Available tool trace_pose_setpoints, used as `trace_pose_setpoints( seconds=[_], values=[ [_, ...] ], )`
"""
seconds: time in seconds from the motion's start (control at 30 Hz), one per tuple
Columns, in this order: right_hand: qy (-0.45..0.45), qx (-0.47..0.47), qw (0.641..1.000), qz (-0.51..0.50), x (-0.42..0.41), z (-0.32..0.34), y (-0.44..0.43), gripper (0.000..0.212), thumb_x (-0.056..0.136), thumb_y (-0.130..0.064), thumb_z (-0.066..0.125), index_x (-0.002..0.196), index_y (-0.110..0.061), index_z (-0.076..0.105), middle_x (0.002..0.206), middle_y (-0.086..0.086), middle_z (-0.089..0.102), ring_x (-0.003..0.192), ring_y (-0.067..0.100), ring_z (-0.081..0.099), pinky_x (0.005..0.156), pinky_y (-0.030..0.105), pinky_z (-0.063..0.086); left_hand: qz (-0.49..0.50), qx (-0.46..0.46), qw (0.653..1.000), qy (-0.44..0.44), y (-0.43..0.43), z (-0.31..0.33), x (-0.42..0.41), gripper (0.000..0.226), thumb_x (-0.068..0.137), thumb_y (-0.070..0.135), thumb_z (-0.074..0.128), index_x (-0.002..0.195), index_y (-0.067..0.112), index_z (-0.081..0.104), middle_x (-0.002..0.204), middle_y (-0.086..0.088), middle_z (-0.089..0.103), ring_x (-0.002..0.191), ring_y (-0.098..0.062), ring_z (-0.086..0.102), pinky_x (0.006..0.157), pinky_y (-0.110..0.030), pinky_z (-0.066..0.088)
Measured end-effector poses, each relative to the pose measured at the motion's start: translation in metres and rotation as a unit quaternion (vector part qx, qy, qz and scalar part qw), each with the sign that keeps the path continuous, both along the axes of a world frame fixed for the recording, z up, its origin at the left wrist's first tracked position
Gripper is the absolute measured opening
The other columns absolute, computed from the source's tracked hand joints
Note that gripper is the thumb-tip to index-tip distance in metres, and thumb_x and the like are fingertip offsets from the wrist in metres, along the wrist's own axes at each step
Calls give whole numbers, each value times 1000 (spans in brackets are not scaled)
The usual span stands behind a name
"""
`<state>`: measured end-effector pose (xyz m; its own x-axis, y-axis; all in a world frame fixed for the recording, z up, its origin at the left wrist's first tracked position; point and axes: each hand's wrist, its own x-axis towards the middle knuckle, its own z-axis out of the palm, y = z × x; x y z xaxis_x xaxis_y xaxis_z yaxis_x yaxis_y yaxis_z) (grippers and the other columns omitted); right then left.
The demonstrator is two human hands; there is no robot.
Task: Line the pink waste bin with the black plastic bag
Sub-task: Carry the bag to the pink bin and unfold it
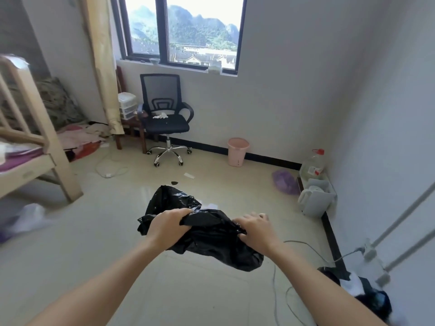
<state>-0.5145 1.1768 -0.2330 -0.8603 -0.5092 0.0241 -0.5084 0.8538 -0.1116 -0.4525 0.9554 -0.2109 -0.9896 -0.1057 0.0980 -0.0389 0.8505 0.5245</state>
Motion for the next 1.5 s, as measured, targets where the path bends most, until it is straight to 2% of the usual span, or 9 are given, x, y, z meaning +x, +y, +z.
trace_pose_setpoints(
  seconds=[0.27, 0.4, 0.5, 0.67, 0.83, 1.03, 1.2, 1.4, 1.5],
  values=[
    [51, -3, 998, -28, -137, 20, -45, 29, 88, -15, 51, 115, -20, 60, 117, 2, 64, 116, 19, 47, 98, 31, 24, -12, 29, 999, 32, -49, 5, -146, 28, 86, 23, 56, 113, 25, 64, 110, 0, 71, 104, -24, 62, 83, -35, 48],
    [84, -83, 990, -71, -199, 36, -54, 24, 88, -14, 52, 108, -16, 66, 107, 4, 68, 108, 24, 51, 94, 33, 27, -18, 20, 998, 53, -57, 11, -217, 27, 89, 26, 53, 114, 23, 63, 110, -2, 71, 105, -26, 60, 78, -33, 43],
    [76, -78, 990, -86, -234, 31, -54, 23, 89, -12, 50, 105, -15, 67, 106, 4, 69, 106, 25, 52, 93, 33, 28, -24, 12, 999, 44, -55, 5, -258, 25, 89, 27, 51, 110, 20, 64, 108, -4, 71, 102, -28, 62, 70, -30, 38],
    [82, -97, 987, -96, -314, 22, -54, 24, 89, -8, 50, 104, -13, 68, 105, 6, 69, 105, 26, 53, 93, 35, 29, -40, 15, 998, 37, -58, -6, -340, 22, 88, 25, 52, 103, 16, 65, 101, -7, 72, 97, -31, 63, 73, -34, 44],
    [109, -139, 980, -88, -410, 21, -55, 23, 84, -3, 55, 98, -10, 70, 97, 10, 71, 100, 31, 57, 88, 38, 33, -37, 5, 998, 44, -57, 2, -432, 22, 89, 26, 52, 105, 18, 65, 102, -3, 71, 98, -28, 61, 67, -29, 34],
    [91, -126, 985, -71, -531, 18, -72, 26, 89, -8, 49, 106, -15, 67, 105, 5, 68, 106, 25, 52, 93, 33, 29, 4, 0, 999, 45, -70, -5, -534, 23, 88, 27, 54, 106, 19, 65, 104, -2, 72, 97, -27, 63, 70, -32, 43],
    [70, -113, 991, -29, -607, -10, -97, 22, 87, -5, 52, 99, -11, 70, 98, 10, 70, 99, 30, 55, 91, 36, 32, 31, 10, 999, 9, -99, -33, -602, 19, 87, 25, 56, 99, 15, 67, 98, -6, 74, 93, -31, 64, 75, -37, 50],
    [78, -107, 991, -30, -719, -6, -127, 24, 88, -7, 50, 103, -11, 68, 102, 9, 69, 102, 28, 53, 92, 35, 31, 28, 22, 999, 29, -126, -34, -720, 23, 89, 26, 53, 107, 20, 65, 101, -5, 72, 96, -29, 62, 71, -32, 43],
    [87, -94, 991, -44, -769, 2, -132, 22, 86, -5, 53, 99, -9, 69, 96, 10, 70, 98, 29, 55, 88, 37, 34, 10, 19, 1000, 21, -134, -32, -783, 23, 89, 26, 52, 106, 18, 65, 100, -5, 72, 95, -29, 62, 71, -32, 43]
  ],
)
